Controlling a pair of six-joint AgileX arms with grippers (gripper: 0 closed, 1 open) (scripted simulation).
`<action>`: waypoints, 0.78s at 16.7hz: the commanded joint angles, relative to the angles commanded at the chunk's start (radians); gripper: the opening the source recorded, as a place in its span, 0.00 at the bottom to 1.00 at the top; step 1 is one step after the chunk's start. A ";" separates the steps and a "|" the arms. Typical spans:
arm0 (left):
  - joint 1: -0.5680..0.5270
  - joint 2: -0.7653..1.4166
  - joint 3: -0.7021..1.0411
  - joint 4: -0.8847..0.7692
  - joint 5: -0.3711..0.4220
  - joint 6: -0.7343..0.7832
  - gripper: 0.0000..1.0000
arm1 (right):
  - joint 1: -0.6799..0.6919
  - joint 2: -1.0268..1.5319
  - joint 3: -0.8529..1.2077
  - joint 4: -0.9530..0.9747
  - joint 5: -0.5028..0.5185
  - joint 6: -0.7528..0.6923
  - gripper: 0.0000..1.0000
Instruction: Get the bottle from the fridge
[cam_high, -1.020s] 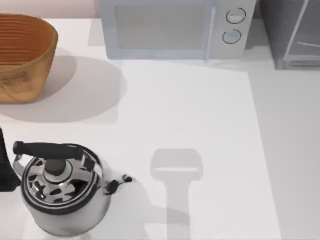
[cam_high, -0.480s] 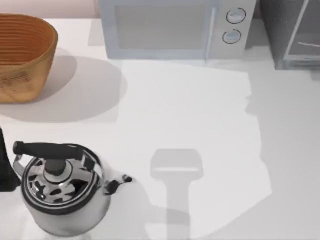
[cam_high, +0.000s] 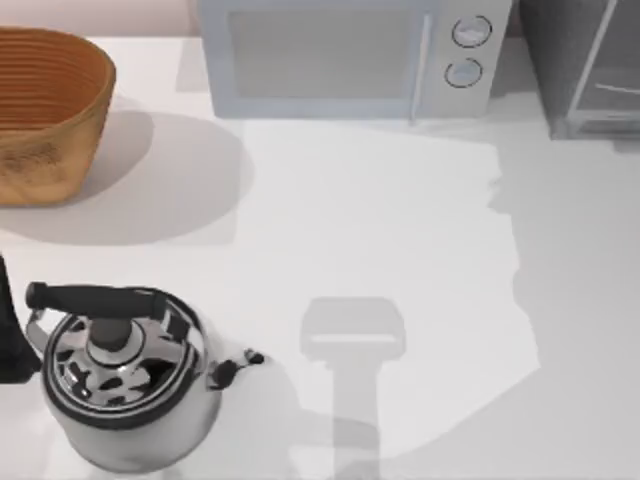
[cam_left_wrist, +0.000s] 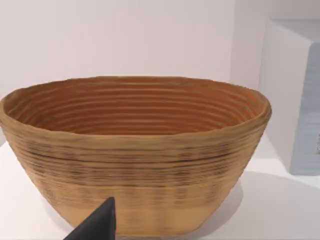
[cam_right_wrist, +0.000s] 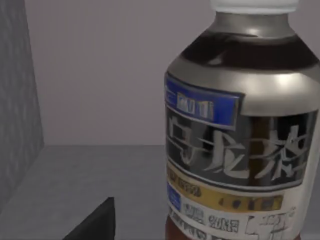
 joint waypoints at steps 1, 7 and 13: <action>0.000 0.000 0.000 0.000 0.000 0.000 1.00 | 0.003 0.016 0.024 -0.011 0.003 0.000 1.00; 0.000 0.000 0.000 0.000 0.000 0.000 1.00 | 0.029 0.136 0.254 -0.113 0.030 -0.001 1.00; 0.000 0.000 0.000 0.000 0.000 0.000 1.00 | 0.033 0.149 0.275 -0.126 0.033 -0.001 0.92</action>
